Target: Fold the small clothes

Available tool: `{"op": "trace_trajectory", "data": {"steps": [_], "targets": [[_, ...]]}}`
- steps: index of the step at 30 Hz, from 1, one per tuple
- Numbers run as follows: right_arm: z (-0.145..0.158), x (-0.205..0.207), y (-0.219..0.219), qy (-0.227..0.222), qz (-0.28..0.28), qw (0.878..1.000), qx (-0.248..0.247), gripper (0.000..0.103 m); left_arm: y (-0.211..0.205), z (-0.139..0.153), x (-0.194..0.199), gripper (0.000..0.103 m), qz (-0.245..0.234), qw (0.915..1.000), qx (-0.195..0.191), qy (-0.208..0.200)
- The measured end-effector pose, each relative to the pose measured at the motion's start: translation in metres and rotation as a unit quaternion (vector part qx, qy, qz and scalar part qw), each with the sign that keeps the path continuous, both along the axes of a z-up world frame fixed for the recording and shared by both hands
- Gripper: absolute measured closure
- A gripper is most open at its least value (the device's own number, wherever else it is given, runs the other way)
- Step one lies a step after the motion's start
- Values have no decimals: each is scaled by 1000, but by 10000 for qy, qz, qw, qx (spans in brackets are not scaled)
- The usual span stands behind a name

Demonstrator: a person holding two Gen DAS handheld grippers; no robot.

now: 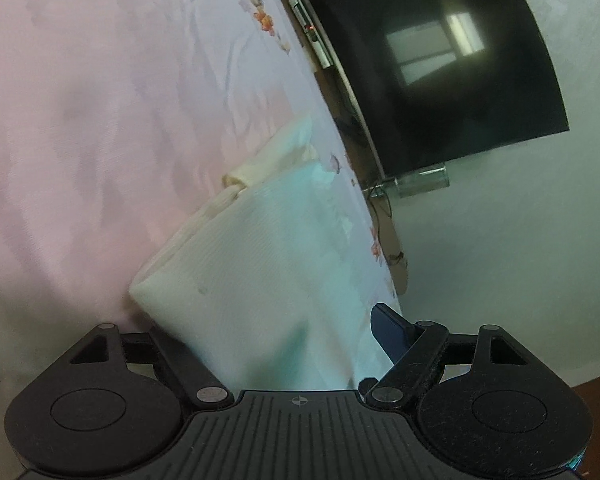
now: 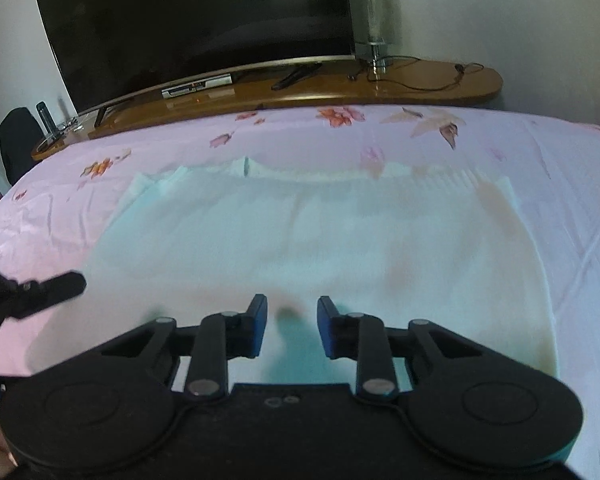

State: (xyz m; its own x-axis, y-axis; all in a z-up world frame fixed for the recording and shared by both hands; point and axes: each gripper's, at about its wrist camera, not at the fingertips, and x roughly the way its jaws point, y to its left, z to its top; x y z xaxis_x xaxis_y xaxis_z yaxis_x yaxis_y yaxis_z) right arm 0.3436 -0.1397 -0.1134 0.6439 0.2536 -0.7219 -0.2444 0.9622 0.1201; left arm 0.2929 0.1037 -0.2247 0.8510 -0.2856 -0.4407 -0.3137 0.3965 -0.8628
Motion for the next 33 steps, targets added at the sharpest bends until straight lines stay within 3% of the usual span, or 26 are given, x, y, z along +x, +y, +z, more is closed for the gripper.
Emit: {"op": "trace_trajectory", "data": {"steps": [4,5,6,8,12,13,14,18,23,28,31,33], "targets": [[-11,10,6,27,45,9996,-289,77,-1,0,3,25,129,9999,15,-88],[-18,13,7,115,85,9990,-417,77,-2,0,4,36,148,9998,48,-89],[-22,11,8,7,165,9987,-490,77,-2,-2,3,53,127,9999,28,-59],[-23,8,13,-78,281,9971,-702,77,1,-13,8,69,134,9997,-181,94],[-17,11,10,2,235,9984,-522,77,3,-16,12,73,208,9996,-184,106],[-19,12,9,18,237,9985,-492,77,2,-15,13,78,215,9996,-133,108],[-22,11,7,-14,239,9987,-450,77,2,-14,14,93,235,9996,-77,168],[-25,8,10,-143,320,9979,-553,77,0,-8,18,96,222,9995,145,171],[-28,5,12,-300,437,9962,-694,77,-16,31,27,96,-79,9948,971,-302],[-32,-2,14,-509,492,9942,-809,76,-48,68,38,96,-729,9765,1861,-812],[-27,1,-1,-362,334,9983,-299,77,-81,89,46,96,-1411,9537,2405,-1129],[-19,1,-23,-198,90,9996,184,86,-113,94,51,96,-1909,9357,2692,-1246]]}}
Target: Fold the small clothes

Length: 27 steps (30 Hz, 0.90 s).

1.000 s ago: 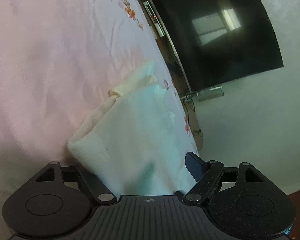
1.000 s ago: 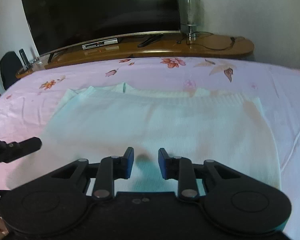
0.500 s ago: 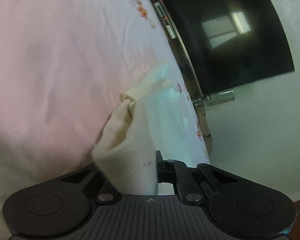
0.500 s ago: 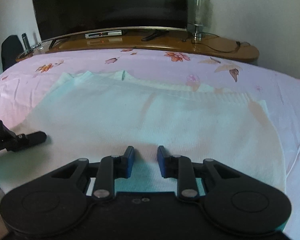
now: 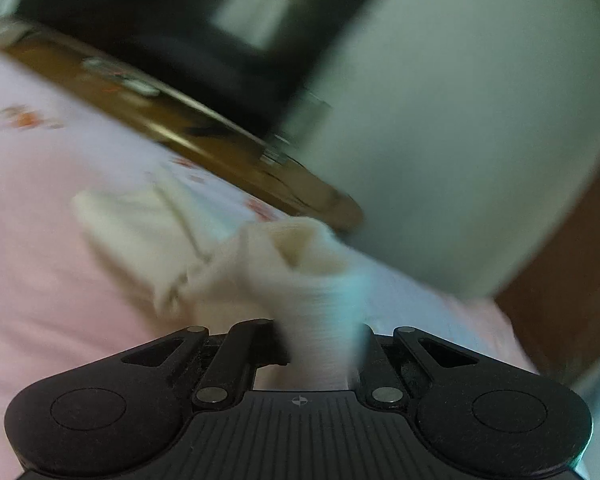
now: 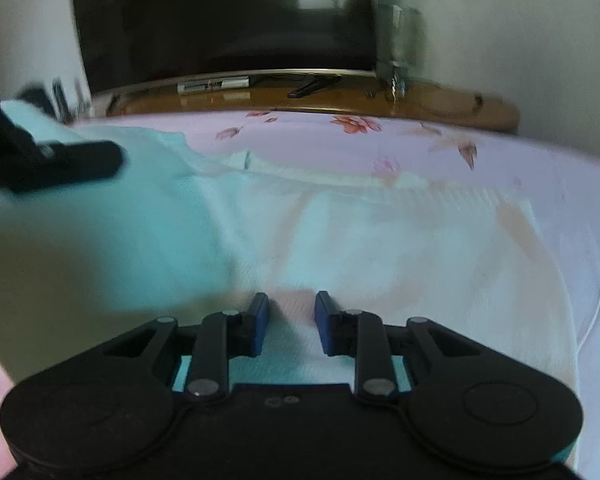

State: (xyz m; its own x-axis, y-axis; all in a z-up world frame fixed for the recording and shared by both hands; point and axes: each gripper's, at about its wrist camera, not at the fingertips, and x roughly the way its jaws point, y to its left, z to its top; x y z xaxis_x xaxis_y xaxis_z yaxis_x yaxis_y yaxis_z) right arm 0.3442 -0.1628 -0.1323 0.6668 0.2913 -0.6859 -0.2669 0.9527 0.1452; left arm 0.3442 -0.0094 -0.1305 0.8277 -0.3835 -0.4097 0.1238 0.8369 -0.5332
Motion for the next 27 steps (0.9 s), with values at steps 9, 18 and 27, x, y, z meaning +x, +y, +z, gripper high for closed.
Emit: {"op": "trace_trajectory", "data": {"steps": [9,18,27], "targets": [[11,-30,-120,334,-910,9942,469,82,-103,-18,9,95,-1344,9856,898,504],[33,-47,-171,278,-1267,9834,1267,71,-127,-8,-28,74,-1861,9655,1757,479],[59,-51,-111,78,-294,9964,794,53,-31,3,-55,74,-1070,9842,693,1231]]}}
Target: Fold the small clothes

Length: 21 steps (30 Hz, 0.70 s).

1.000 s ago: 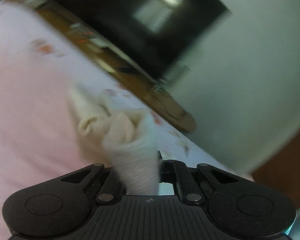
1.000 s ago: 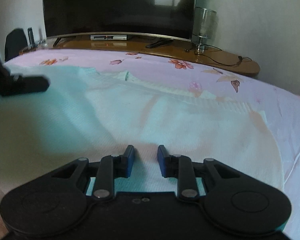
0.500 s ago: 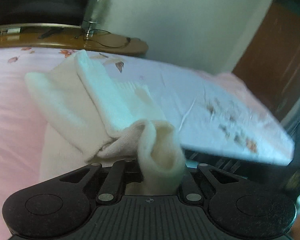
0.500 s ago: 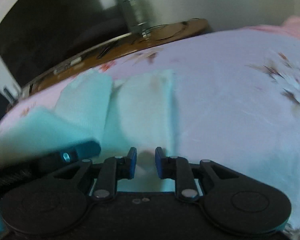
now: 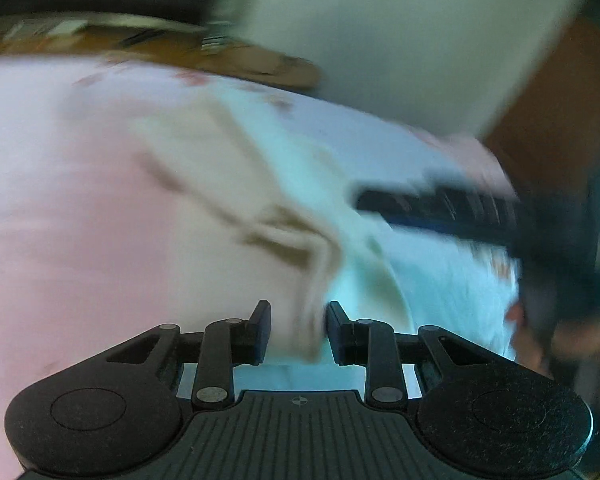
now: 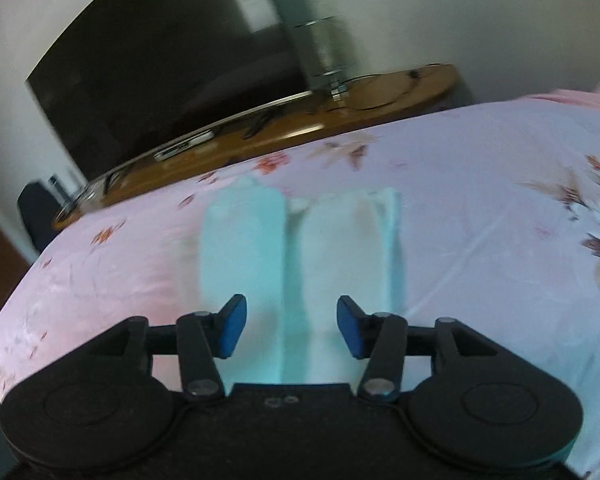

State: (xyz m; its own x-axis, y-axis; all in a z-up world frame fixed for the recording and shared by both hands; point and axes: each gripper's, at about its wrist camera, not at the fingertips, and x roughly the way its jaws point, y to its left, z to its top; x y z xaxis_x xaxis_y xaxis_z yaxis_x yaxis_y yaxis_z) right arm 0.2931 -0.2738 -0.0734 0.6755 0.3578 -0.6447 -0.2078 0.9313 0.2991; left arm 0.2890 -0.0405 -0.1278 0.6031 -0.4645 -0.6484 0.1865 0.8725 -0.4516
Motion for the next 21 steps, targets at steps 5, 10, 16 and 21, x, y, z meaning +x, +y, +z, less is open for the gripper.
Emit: {"op": "trace_trajectory", "data": {"steps": [5,10,16,21], "targets": [[2,6,29,-80,118,9996,-249,48,54,17,14,74,1055,9943,-153,-5],[2,3,87,-767,440,9857,-1434,10,77,-3,48,74,1689,9842,-281,448],[-29,14,144,-1036,1054,9519,-2684,16,69,-18,83,74,1593,9828,-490,793],[-46,26,159,-959,1258,9339,-3208,53,67,-29,100,74,1487,9789,-950,1035]]}}
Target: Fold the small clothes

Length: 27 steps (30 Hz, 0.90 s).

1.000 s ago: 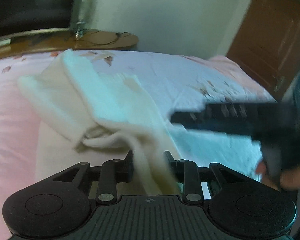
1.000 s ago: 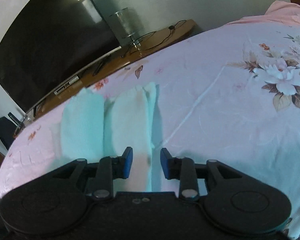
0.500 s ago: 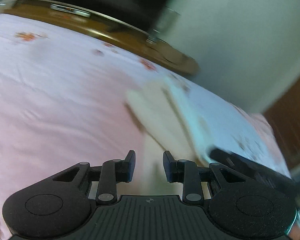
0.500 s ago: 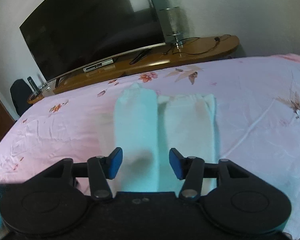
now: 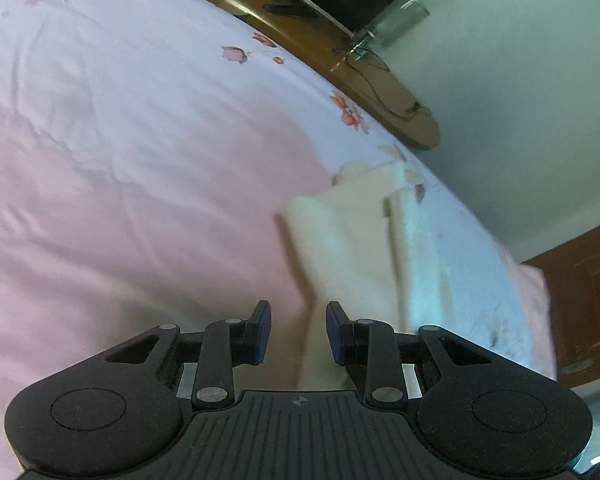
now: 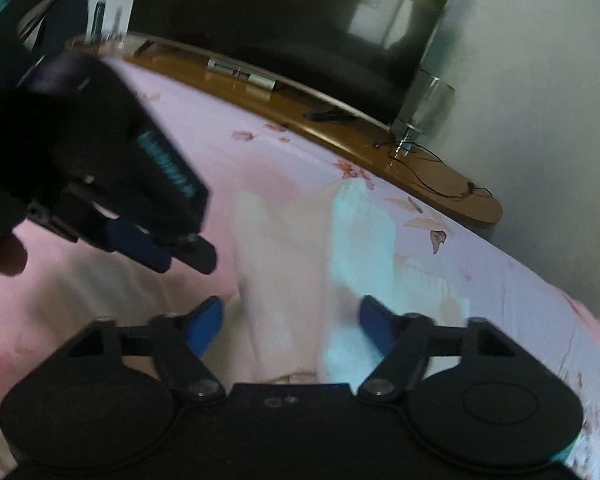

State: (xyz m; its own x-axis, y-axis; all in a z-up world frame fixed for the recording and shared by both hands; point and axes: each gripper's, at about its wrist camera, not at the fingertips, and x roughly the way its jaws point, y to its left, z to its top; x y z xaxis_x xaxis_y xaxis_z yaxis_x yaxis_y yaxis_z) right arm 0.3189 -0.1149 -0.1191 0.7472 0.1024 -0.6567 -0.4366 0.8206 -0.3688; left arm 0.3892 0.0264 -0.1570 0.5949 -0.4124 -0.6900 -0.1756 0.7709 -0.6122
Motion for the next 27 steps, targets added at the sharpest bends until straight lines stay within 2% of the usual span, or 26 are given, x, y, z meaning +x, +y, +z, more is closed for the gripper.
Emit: {"op": "trace_trajectory", "data": {"steps": [2,3,4,5,6,8,11,13,15,16,17,19,22,24,26,27], "targets": [[2,3,-8,33,-40,9998,165,65,-3,1,1,74,85,10000,-33,-38],[7,5,-16,59,-104,9990,434,80,-5,3,0,74,101,9998,-98,-112],[13,8,-26,111,-251,9965,796,87,-8,6,0,74,67,9998,-101,-166],[20,13,-42,219,-488,9898,1317,87,-12,10,1,74,-18,9997,-43,-232],[27,18,-63,376,-775,9777,1914,88,-18,14,1,74,-118,9994,33,-315],[32,29,-109,647,-1331,9462,2879,88,-32,19,1,74,-325,9985,130,-413],[19,41,-172,1190,-2044,8875,3955,89,-47,22,2,74,-531,9973,193,-471],[11,43,-201,1290,-2379,8638,4250,89,-57,23,2,74,-685,9958,307,-526],[5,45,-218,1400,-2519,8501,4407,88,-64,21,2,74,-753,9948,423,-540],[4,44,-223,1427,-2527,8435,4520,82,-65,21,1,74,-761,9944,475,-560],[4,44,-226,1416,-2562,8419,4533,79,-66,21,1,74,-752,9943,497,-572],[5,41,-228,1465,-2567,8419,4516,65,-64,22,0,74,-748,9944,482,-568],[2,31,-227,1665,-2433,8407,4541,56,-65,22,-6,74,-804,9937,525,-579],[0,27,-220,1729,-2425,8449,4443,52,-67,19,-11,74,-861,9937,488,-529],[-1,24,-211,1693,-2426,8575,4209,68,-69,14,-17,74,-944,9931,522,-469],[-1,21,-207,1661,-2369,8640,4121,86,-71,11,-21,74,-984,9927,546,-445]]}}
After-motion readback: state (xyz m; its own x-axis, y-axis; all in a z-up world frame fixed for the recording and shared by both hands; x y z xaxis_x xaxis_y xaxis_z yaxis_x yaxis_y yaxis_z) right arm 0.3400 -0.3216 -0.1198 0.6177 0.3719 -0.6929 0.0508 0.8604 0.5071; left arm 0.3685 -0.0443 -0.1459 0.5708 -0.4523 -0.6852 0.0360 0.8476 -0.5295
